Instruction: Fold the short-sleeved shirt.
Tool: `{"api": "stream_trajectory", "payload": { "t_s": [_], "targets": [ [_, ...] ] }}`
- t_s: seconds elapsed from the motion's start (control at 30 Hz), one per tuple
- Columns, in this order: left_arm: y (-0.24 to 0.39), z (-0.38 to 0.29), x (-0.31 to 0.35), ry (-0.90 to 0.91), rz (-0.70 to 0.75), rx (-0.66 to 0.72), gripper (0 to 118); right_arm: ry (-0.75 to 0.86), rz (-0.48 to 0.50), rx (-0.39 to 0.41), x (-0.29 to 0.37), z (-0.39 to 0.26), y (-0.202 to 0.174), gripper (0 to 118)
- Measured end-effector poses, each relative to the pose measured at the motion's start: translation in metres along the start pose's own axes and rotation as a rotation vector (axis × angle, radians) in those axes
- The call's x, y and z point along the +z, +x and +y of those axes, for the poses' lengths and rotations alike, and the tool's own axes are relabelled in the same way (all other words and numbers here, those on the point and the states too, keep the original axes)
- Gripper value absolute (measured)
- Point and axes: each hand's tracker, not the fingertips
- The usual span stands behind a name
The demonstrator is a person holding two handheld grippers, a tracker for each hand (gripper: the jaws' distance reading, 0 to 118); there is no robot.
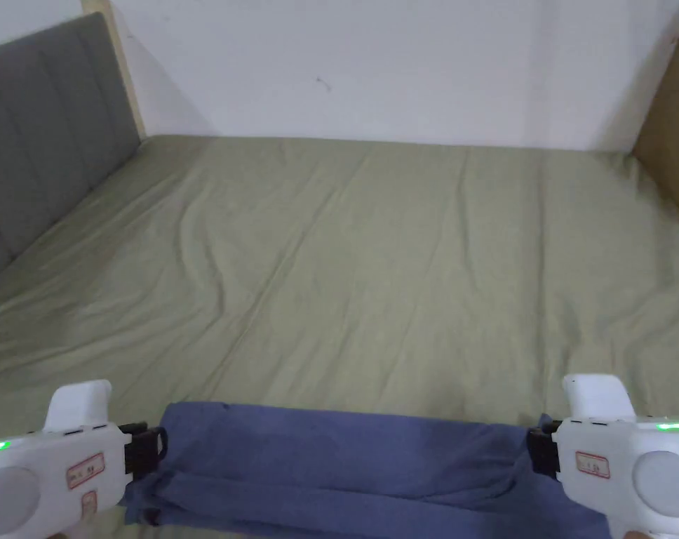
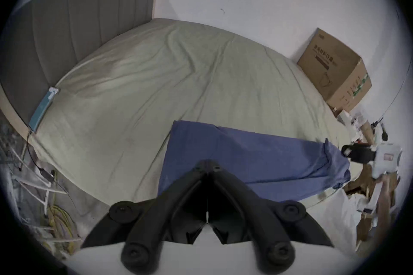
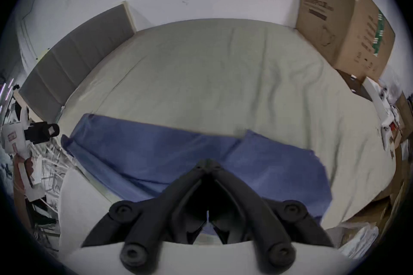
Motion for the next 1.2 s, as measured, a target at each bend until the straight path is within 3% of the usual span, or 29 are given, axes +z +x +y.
{"api": "stream_trajectory", "payload": {
  "t_s": [0.07, 0.1, 0.2, 0.27, 0.37, 0.57, 0.67, 0.7, 0.73, 0.77, 0.83, 0.9, 1.2],
  "targets": [
    [-0.017, -0.002, 0.003, 0.001, -0.028, 0.072, 1, -0.003, 0.034, 0.001, -0.005, 0.003, -0.016, 0],
    [-0.025, -0.002, 0.004, 0.002, -0.030, 0.114, 13, -0.005, 0.057, -0.005, -0.006, 0.003, -0.021, 0],
    [-0.049, -0.008, 0.002, -0.027, -0.024, 0.188, 69, -0.029, 0.117, 0.026, -0.012, 0.008, -0.043, 0],
    [-0.061, -0.015, -0.003, -0.040, -0.050, 0.247, 85, -0.035, 0.104, 0.089, -0.019, 0.008, -0.053, 0],
    [-0.070, -0.026, -0.020, -0.074, -0.091, 0.322, 103, -0.027, 0.107, 0.098, -0.024, 0.012, -0.069, 0],
    [-0.083, -0.042, -0.063, -0.131, -0.242, 0.495, 104, -0.047, 0.148, 0.055, -0.039, 0.014, -0.089, 0],
    [-0.088, -0.046, -0.070, -0.063, -0.279, 0.578, 102, -0.054, 0.138, 0.050, -0.044, 0.013, -0.091, 0],
    [-0.091, -0.046, -0.070, -0.037, -0.321, 0.625, 80, -0.062, 0.141, 0.036, -0.046, 0.013, -0.089, 0],
    [-0.095, -0.048, -0.072, -0.021, -0.366, 0.657, 37, -0.066, 0.147, 0.020, -0.047, 0.013, -0.088, 0],
    [-0.098, -0.049, -0.077, -0.013, -0.404, 0.710, 7, -0.075, 0.155, -0.003, -0.051, 0.013, -0.084, 0],
    [-0.094, -0.053, -0.093, -0.060, -0.357, 0.770, 7, -0.088, 0.165, -0.032, -0.055, 0.013, -0.081, 0],
    [-0.091, -0.051, -0.100, -0.127, -0.363, 0.710, 7, -0.093, 0.157, -0.039, -0.057, 0.013, -0.078, 0],
    [-0.113, -0.030, -0.058, -0.066, -0.271, 0.568, 6, -0.091, 0.138, -0.090, -0.051, 0.018, -0.059, 0]
  ]
}}
